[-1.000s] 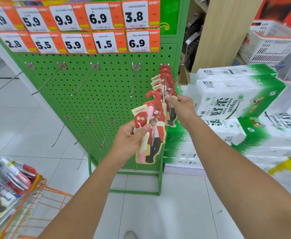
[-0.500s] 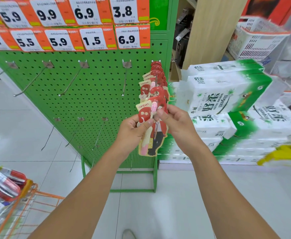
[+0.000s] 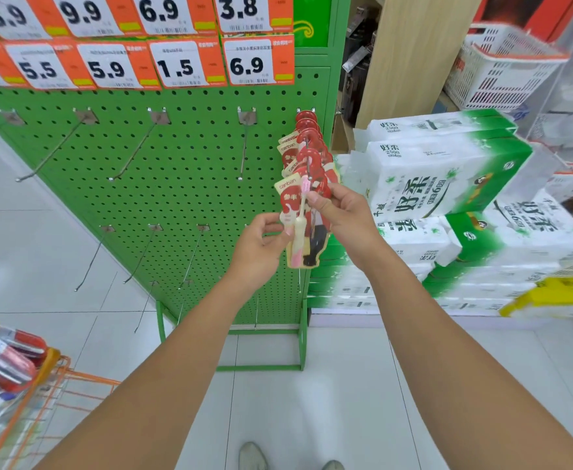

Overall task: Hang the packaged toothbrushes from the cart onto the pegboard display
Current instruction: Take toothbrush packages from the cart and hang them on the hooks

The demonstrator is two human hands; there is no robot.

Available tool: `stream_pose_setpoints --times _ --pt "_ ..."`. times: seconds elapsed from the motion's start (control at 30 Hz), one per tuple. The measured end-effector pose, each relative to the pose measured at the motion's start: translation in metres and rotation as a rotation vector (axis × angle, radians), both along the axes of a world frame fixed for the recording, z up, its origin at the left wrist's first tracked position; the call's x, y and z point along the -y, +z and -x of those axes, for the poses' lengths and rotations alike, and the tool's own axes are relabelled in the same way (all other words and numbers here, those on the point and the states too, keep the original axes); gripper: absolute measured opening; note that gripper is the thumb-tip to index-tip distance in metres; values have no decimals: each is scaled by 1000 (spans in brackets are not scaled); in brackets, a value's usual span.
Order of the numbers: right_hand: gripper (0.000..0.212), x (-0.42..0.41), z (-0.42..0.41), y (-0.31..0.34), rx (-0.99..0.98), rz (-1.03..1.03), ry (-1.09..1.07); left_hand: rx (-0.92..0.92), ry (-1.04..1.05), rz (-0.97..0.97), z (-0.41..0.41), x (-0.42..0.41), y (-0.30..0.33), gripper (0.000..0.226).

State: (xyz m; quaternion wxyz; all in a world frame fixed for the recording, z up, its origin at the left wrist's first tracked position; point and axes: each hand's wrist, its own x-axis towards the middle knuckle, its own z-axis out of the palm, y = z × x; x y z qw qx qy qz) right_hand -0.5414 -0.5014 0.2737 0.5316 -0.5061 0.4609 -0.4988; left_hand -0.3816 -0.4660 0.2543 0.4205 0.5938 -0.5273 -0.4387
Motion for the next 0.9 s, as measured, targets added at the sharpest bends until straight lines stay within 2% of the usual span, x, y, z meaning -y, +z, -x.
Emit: stream_pose_setpoints --times 0.07,0.17,0.37,0.47,0.57,0.63,0.77,0.83,0.9 --pt "20 15 -2 3 -42 -7 -22 25 16 -30 -10 0 -1 34" --pt "16 34 -2 2 -110 -46 -90 20 41 -42 -24 -7 -5 30" --pt "22 42 -9 -24 -73 -110 -335 40 136 -86 -50 -33 -17 21" --pt "37 20 -20 -48 -17 -271 -529 55 197 -130 -73 -50 -25 20" --pt "30 -27 -57 -78 24 -359 -636 58 284 -171 -111 -74 -42 14" --pt "21 -61 -102 -92 -63 -420 -447 50 350 -218 -144 -94 -56 8" --pt "7 -108 -208 -89 -256 -489 252 -15 526 -292 -223 -134 -82 7" --pt "10 -119 -261 -86 -331 -431 458 -72 612 -287 -270 -150 -89 9" --pt "15 -130 -317 -86 -369 -392 561 -116 688 -289 -320 -170 -97 7"
